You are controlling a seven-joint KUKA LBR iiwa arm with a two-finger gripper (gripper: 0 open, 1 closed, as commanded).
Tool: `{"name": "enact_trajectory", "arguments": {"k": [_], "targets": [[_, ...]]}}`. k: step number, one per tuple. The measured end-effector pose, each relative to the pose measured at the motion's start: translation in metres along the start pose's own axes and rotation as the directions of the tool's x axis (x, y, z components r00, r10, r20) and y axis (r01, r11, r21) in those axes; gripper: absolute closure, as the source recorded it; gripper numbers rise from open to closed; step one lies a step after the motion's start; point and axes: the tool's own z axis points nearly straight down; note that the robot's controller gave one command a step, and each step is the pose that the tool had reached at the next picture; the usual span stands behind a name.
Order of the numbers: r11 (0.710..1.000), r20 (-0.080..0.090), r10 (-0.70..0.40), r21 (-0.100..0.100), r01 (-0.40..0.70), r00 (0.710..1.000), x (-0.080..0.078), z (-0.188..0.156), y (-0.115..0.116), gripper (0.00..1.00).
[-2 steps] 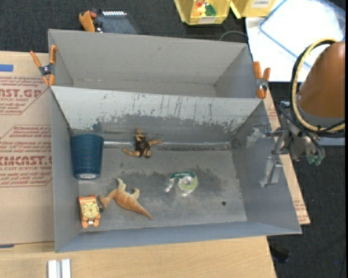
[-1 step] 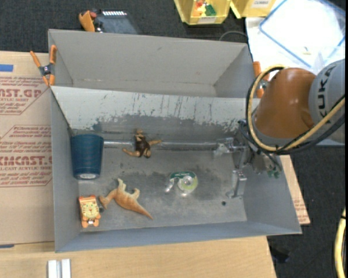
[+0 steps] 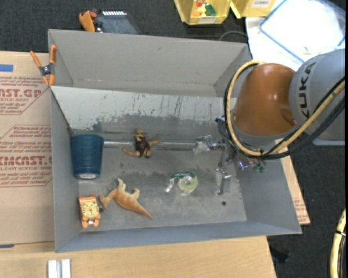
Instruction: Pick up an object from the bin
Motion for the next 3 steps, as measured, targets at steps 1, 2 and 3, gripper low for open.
{"name": "enact_trajectory", "arguments": {"k": [1,2,3], "targets": [[1.000,-0.019,-0.010,-0.010,0.009,1.000,0.003,0.019,0.050,0.00],[1.000,-0.009,-0.008,-0.003,0.008,1.000,-0.005,0.086,0.049,0.00],[0.999,0.001,-0.036,-0.002,0.036,0.999,-0.006,0.082,0.025,1.00]]}}
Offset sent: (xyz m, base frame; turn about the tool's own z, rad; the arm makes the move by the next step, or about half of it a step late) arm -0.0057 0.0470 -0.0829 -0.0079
